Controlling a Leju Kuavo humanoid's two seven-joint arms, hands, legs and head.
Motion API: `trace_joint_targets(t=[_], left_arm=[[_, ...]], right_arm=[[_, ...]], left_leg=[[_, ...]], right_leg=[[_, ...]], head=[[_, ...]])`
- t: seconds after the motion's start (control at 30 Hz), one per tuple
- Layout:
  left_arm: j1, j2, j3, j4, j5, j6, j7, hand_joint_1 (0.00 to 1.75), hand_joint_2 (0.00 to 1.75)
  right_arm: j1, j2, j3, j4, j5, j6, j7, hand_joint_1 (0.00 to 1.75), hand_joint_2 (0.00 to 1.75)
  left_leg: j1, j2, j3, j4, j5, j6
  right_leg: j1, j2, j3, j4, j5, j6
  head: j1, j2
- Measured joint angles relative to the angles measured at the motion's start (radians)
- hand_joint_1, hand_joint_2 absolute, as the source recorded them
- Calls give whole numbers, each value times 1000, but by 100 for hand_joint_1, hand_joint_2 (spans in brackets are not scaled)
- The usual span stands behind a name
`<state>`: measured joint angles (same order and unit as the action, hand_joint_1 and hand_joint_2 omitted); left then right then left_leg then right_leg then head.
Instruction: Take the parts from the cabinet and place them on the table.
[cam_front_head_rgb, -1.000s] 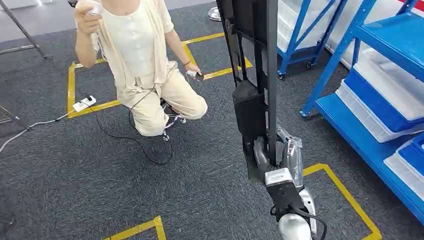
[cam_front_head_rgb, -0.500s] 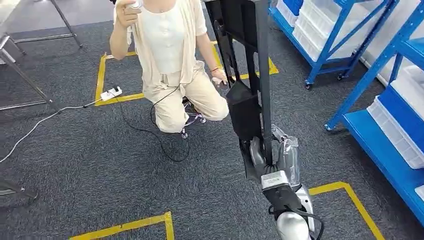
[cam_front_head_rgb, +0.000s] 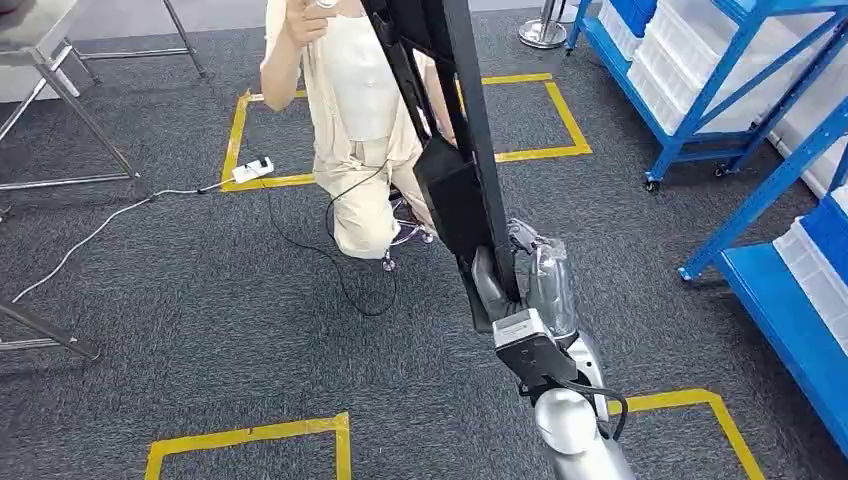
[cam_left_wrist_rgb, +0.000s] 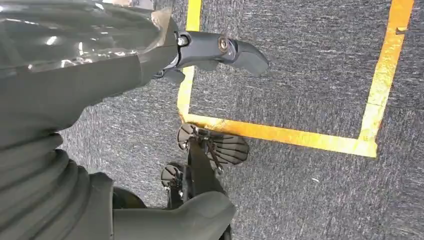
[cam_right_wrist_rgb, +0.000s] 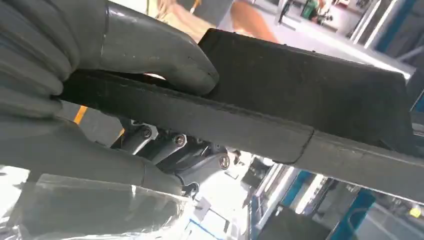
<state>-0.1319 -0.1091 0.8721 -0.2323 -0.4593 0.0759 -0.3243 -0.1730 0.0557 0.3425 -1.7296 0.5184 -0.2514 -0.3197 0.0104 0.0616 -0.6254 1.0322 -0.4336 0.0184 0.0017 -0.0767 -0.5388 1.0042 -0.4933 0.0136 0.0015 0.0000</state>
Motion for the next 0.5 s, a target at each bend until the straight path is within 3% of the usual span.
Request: trace_joint_targets(t=[0.1, 0.13, 0.17, 0.2, 0.27, 0.3, 0.33, 0.37, 0.43, 0.47, 0.5], left_arm=[[0, -1, 0, 0, 8, 2, -3, 0, 175], [0, -1, 0, 0, 9, 5, -6, 0, 175], [0, -4, 0, 0, 13, 10, -13, 0, 175], [-1, -3, 0, 0, 19, 10, -18, 0, 175], [0, -3, 2, 0, 33, -3, -27, 0, 175], [2, -3, 4, 1, 40, -4, -27, 0, 175], [7, -3, 6, 2, 40, -3, -27, 0, 175], [11, -3, 8, 2, 41, -3, -27, 0, 175], [20, -5, 10, 4, 42, -4, -26, 0, 175], [23, -7, 10, 6, 42, -5, -25, 0, 175], [24, -8, 10, 7, 41, -4, -22, 0, 175]], right_arm=[[-6, 0, 9, 10, -11, 0, 0, 175, 175], [-14, 0, 14, 12, -17, 0, 1, 175, 175], [-26, 0, 18, 18, -25, 2, 2, 175, 175], [-39, 0, 22, 22, -34, 2, 2, 175, 175], [-58, -5, 33, 45, -53, 3, 5, 175, 175], [-65, -6, 40, 59, -64, 3, 6, 175, 175], [-71, -8, 47, 71, -74, 3, 6, 175, 175], [-77, -9, 54, 81, -80, 3, 6, 175, 175], [-94, -10, 65, 95, -88, 3, 5, 175, 175], [-101, -10, 69, 101, -92, 2, 2, 175, 175], [-108, -9, 73, 106, -95, 1, 0, 175, 175]], left_leg=[[-10, -32, -5, -4, -1, 12], [3, -42, 5, -17, 8, 24], [1, -50, 9, -22, 9, 27], [1, -55, 9, -21, 11, 36], [0, -77, 9, -21, 9, 38], [0, -89, 10, -21, 9, 38], [0, -103, 11, -21, 9, 38], [0, -117, 12, -20, 9, 37], [0, -142, 16, -20, 7, 34], [0, -152, 15, -20, 6, 32], [-9, -165, 11, -9, 1, 24]], right_leg=[[-1, -29, 6, -6, -4, 11], [-2, -14, -2, -1, -13, 22], [-5, 26, -6, 35, -32, 19], [-6, 51, -39, 101, -61, 11], [-7, 68, -130, 273, -122, 2], [-7, 70, -162, 326, -131, 6], [-8, 71, -171, 326, -119, 13], [-8, 73, -154, 277, -88, 22], [-13, 89, -84, 105, -6, 36], [-16, 127, -56, 31, 23, 38], [-15, 140, -45, 5, 33, 27]], head=[[-2, 0], [0, 0], [1, 0], [1, 0], [6, 0], [6, 0], [5, 0], [7, 0], [7, 0], [8, 0], [6, 0]])
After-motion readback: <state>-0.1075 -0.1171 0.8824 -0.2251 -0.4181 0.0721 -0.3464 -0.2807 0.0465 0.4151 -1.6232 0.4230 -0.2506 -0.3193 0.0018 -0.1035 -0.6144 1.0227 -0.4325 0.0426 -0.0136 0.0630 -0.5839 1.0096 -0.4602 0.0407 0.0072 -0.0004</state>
